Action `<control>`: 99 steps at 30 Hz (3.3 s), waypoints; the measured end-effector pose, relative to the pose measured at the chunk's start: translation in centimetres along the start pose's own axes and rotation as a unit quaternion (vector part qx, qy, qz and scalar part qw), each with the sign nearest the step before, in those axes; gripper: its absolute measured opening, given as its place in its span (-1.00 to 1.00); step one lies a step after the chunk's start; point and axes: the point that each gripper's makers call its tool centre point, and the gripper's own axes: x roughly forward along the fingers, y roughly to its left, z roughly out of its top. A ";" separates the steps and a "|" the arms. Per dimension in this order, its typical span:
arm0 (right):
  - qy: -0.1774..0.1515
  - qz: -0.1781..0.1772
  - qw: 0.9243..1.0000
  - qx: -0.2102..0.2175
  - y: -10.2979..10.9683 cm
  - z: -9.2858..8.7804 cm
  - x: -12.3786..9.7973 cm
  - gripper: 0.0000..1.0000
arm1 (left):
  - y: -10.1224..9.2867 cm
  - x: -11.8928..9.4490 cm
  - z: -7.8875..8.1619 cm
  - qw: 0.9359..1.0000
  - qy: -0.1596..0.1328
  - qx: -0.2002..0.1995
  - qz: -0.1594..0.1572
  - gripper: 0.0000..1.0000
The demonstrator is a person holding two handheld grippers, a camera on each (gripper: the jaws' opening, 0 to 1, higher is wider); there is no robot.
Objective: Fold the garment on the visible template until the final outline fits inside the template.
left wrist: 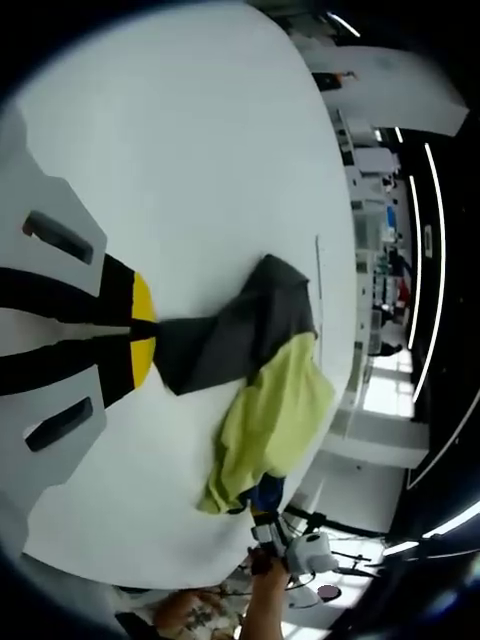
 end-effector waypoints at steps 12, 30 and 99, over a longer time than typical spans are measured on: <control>-0.004 -0.006 1.000 -0.012 0.4 0.0 0.1 -1.00 | -0.2 0.0 -0.1 1.000 0.008 -0.015 -0.001 -1.00; -0.053 -0.040 0.998 0.019 -2.6 2.5 -4.7 -1.00 | 0.0 -4.3 4.3 0.994 -0.050 -0.100 -0.020 -1.00; 0.014 -0.257 0.961 0.104 -18.7 -3.4 -16.3 -1.00 | 17.2 -12.0 -0.2 0.960 0.046 -0.182 0.210 -1.00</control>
